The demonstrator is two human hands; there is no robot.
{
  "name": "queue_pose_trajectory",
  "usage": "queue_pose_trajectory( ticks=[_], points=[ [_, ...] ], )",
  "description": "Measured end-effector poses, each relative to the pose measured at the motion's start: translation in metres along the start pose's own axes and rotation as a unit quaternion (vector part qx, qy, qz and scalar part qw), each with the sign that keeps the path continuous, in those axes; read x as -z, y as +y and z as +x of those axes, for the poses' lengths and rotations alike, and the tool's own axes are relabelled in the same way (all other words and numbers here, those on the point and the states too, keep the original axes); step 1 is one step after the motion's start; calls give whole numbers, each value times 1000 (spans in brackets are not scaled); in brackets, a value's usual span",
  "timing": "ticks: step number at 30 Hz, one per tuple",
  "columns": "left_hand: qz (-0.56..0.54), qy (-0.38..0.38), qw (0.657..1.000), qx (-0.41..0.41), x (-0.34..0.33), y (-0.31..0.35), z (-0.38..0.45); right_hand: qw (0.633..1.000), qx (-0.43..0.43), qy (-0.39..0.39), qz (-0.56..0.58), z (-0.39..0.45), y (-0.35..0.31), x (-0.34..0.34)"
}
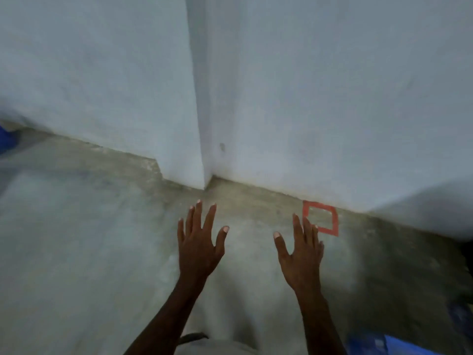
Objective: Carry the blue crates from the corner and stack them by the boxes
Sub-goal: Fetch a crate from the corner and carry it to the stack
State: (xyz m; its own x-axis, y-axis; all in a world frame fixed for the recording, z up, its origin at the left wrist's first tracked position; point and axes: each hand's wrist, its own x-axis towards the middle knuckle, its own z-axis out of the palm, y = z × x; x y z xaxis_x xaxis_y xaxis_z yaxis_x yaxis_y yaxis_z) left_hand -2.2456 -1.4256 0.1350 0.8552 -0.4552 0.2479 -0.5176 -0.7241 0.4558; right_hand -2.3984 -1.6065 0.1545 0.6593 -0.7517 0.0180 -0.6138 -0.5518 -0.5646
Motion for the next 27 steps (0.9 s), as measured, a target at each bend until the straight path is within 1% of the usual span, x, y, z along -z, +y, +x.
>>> queue_pose_trajectory(
  ticks=[3, 6, 12, 17, 20, 27],
  points=[
    [22, 15, 997, 67, 39, -82, 12, 995, 68, -69, -3, 9, -80, -60],
    [32, 48, 989, 133, 74, -151, 21, 985, 126, -118, 3, 20, -152, -115],
    [55, 98, 956, 270, 124, -284, 45, 948, 249, -196, -4, 58, -297, -228],
    [87, 122, 932, 329, 156, -402, 92, 913, 307, -270, 9, 90, -416, -336],
    [94, 125, 907, 392, 181, -465, 127, 886, 344, -311, -3, 114, -491, -396],
    [90, 178, 864, 462, 246, -598, 213, 839, 423, -341, 1, 159, -684, -498]
  ],
)
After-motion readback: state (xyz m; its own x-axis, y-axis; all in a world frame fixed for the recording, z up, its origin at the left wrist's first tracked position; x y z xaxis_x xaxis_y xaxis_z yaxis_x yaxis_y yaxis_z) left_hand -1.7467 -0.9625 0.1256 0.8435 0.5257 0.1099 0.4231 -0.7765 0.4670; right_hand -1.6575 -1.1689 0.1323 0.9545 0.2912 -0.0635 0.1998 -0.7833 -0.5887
